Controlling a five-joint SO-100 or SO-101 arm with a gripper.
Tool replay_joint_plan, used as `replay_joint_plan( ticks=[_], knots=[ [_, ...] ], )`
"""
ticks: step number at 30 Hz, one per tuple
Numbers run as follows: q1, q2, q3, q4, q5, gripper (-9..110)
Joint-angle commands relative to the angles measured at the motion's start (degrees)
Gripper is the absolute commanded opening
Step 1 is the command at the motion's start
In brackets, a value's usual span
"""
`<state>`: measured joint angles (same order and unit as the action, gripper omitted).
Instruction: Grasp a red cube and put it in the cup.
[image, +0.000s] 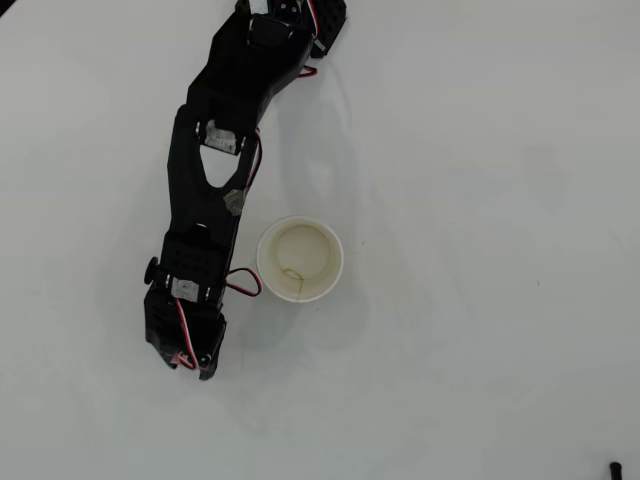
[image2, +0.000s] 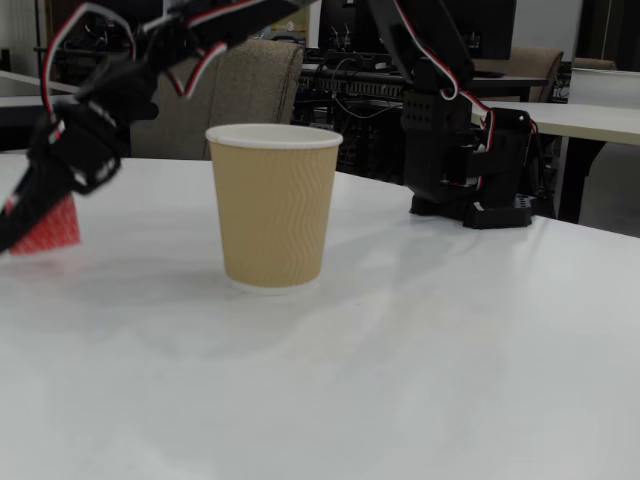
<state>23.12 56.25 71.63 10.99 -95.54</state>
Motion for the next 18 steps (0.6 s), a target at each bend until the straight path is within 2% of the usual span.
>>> replay_joint_plan(
  ticks=[1, 18],
  knots=[
    [-0.5, 8.9, -4.4, 0.2, 1.2, 9],
    [-2.7, 18.9, -0.4, 1.7, 5.1, 9]
  ],
)
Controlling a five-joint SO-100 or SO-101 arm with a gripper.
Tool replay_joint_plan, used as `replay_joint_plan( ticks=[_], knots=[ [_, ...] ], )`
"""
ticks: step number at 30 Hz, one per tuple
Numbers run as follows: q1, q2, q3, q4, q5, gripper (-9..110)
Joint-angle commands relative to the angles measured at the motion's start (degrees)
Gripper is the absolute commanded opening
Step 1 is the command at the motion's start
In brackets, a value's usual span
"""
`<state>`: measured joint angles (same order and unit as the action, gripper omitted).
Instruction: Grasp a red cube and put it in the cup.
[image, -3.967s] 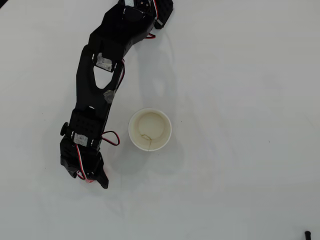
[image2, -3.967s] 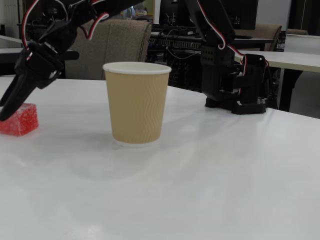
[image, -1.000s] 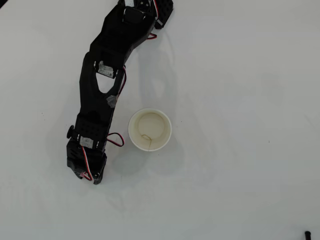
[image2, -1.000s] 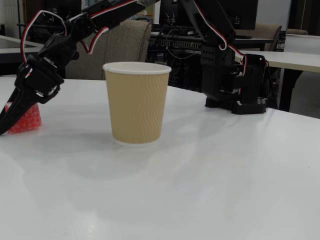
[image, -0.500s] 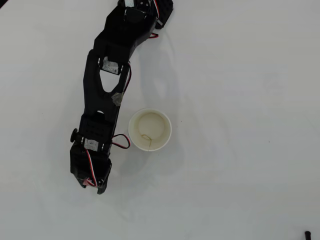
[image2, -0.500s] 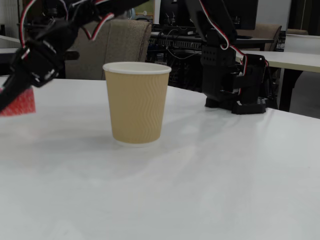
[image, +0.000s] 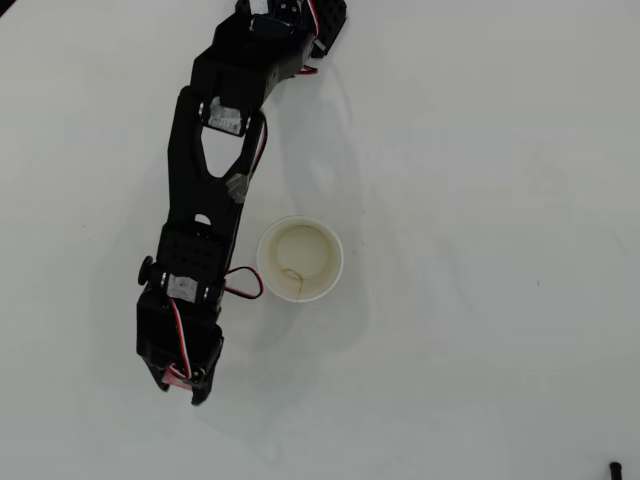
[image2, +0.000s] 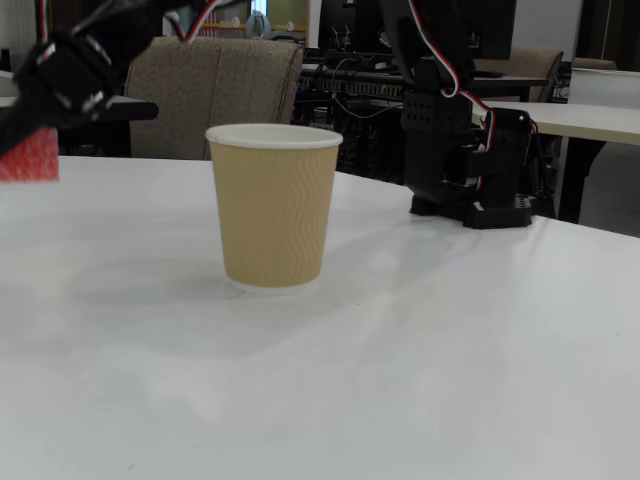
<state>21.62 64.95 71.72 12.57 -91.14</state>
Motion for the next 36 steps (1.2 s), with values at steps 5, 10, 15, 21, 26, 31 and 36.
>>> replay_joint_plan(
  ticks=[5, 10, 15, 21, 26, 31, 36],
  knots=[
    [-3.1, 17.0, 6.0, 0.2, 1.7, 9],
    [-5.4, 24.9, 12.4, 2.5, 3.1, 9],
    [-7.2, 32.2, 19.8, 3.1, 3.3, 9],
    [-8.6, 38.3, 25.5, 3.3, 3.7, 9],
    [-9.7, 42.5, 29.3, 3.3, 3.9, 9],
    [-10.6, 46.0, 32.3, 3.3, 4.1, 9],
    [-11.4, 48.6, 35.0, 3.3, 4.2, 9]
  ],
)
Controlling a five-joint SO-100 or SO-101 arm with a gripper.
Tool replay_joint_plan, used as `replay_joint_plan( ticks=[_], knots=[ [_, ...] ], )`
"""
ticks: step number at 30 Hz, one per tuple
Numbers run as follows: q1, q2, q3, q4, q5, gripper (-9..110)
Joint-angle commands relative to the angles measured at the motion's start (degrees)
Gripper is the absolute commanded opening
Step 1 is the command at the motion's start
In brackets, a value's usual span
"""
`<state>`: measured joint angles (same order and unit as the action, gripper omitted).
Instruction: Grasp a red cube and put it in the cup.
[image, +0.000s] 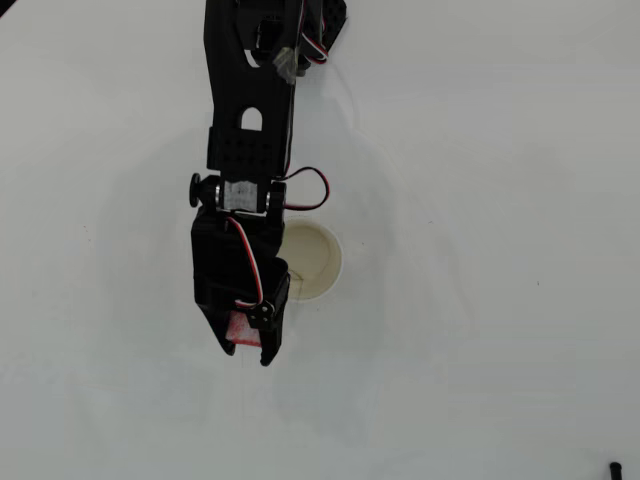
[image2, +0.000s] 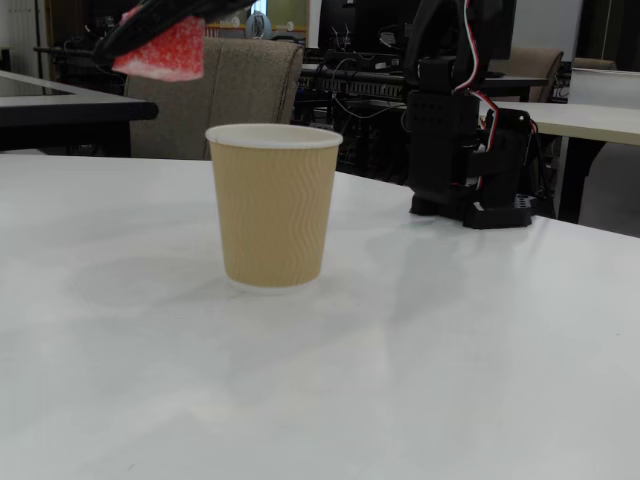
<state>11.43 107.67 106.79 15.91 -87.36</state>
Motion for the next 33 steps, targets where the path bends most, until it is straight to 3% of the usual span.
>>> replay_joint_plan(
  ticks=[1, 33],
  knots=[
    [-1.4, 6.4, 0.4, 0.0, 0.4, 9],
    [-5.4, 28.8, 21.9, -0.5, 0.4, 9]
  ],
)
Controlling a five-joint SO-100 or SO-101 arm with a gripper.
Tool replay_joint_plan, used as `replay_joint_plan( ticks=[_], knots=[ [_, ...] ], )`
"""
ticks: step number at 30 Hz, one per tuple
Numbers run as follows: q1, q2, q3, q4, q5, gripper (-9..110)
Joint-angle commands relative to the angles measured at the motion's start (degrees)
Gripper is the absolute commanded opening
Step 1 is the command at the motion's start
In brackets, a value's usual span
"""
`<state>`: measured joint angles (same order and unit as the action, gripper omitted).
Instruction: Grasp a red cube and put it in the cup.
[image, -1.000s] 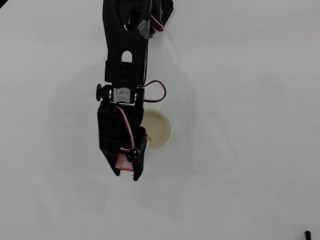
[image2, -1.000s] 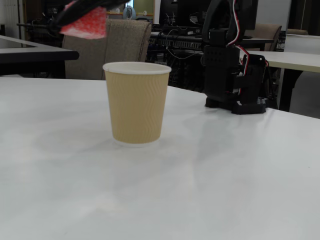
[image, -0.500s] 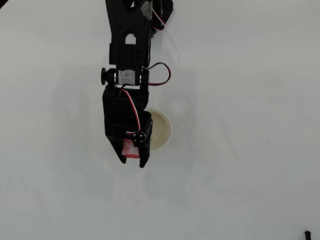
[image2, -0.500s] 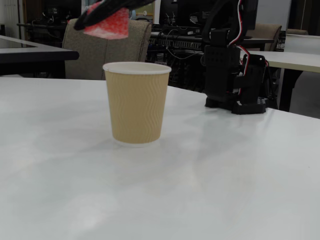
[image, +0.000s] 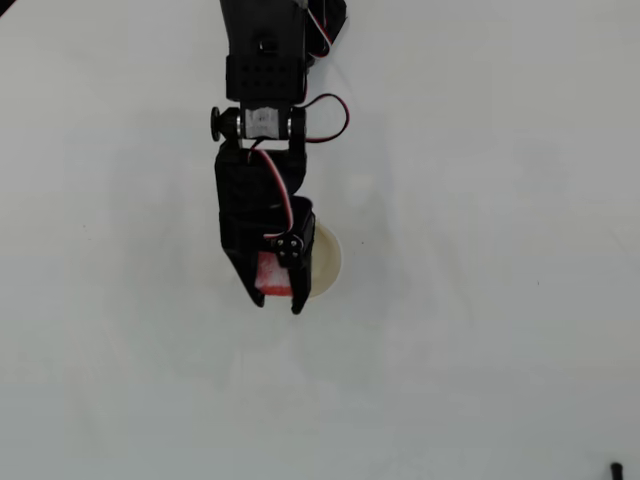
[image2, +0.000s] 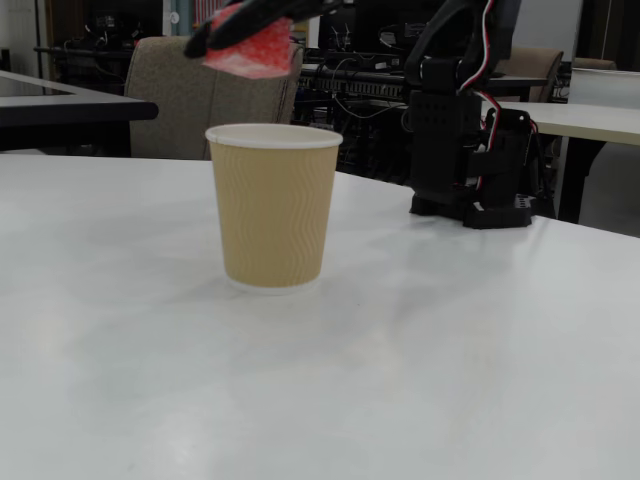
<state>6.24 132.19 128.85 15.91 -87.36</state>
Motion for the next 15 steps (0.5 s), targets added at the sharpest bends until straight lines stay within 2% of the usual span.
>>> replay_joint_plan(
  ticks=[1, 15],
  knots=[
    [-0.4, 4.5, 0.2, -0.5, 0.4, 9],
    [-3.2, 9.1, 4.5, -1.0, 0.4, 9]
  ],
)
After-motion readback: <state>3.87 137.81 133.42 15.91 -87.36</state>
